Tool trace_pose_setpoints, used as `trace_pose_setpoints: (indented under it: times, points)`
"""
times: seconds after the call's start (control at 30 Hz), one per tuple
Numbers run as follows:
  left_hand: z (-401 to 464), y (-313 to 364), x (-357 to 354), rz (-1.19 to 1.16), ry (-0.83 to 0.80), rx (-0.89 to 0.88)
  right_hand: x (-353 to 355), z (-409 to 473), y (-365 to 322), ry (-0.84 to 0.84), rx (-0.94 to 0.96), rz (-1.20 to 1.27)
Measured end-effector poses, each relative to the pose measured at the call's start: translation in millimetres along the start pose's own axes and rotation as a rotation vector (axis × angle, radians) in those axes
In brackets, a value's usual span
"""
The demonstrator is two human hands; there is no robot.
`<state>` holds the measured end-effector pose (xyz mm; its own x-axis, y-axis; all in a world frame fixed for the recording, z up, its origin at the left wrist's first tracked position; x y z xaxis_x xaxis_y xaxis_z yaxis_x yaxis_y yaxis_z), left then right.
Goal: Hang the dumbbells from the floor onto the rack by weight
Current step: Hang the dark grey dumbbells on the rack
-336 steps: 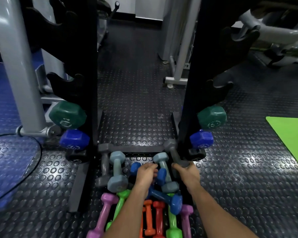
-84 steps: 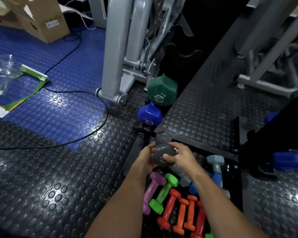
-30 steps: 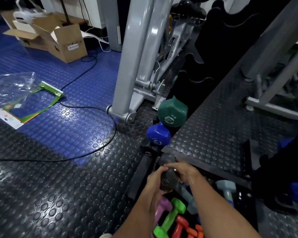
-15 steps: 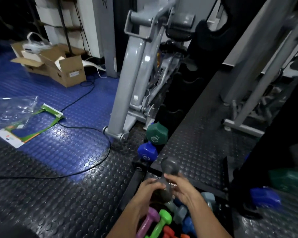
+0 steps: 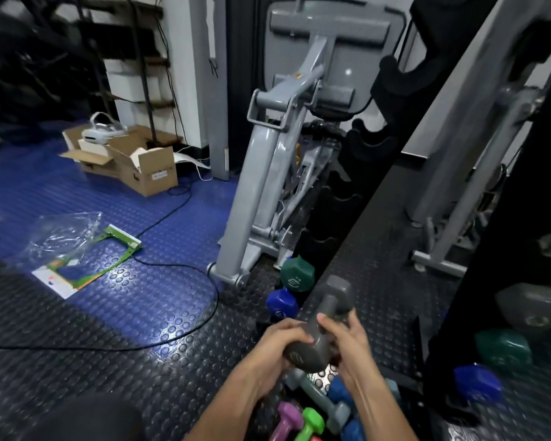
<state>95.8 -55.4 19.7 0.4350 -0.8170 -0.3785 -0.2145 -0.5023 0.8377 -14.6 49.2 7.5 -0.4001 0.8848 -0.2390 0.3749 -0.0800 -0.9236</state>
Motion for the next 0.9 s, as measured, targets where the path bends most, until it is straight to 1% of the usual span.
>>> trace_pose_setpoints:
  times: [0.07, 0.13, 0.27, 0.43, 0.6, 0.67, 0.8, 0.9]
  points:
    - [-10, 11, -8, -0.015, -0.02, -0.03, -3, -9, -19, -0.03, 0.022, -0.009]
    - [-19, 20, -14, -0.05, -0.029, -0.05, -12, -17, -40, -0.094, 0.043, -0.047]
    - [-35, 46, -12, -0.123, 0.014, -0.13, -43, -26, -80, -0.193, 0.088, -0.111]
    - [-41, 86, 6, -0.166, 0.088, -0.229, -87, -12, -104, -0.27, 0.061, -0.173]
    - [-36, 112, 26, -0.248, 0.135, -0.256, -118, 8, -121, -0.356, 0.034, -0.249]
    - [-30, 118, 33, -0.29, 0.15, -0.236, -123, 21, -125, -0.349, 0.037, -0.273]
    - [-24, 137, 42, -0.329, 0.134, -0.248, -134, 39, -129, -0.237, 0.07, -0.26]
    - [-22, 139, 41, -0.379, 0.099, -0.231, -144, 41, -127, -0.231, 0.122, -0.217]
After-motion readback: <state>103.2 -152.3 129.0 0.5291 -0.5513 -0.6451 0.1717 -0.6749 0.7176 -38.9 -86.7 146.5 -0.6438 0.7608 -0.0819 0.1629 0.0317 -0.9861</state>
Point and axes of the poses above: each hand's wrist, its own z-axis towards the middle knuckle, its own x-axis out of the back of the hand, y = z × x, the point moved 8 cm from there along z, towards the middle knuckle
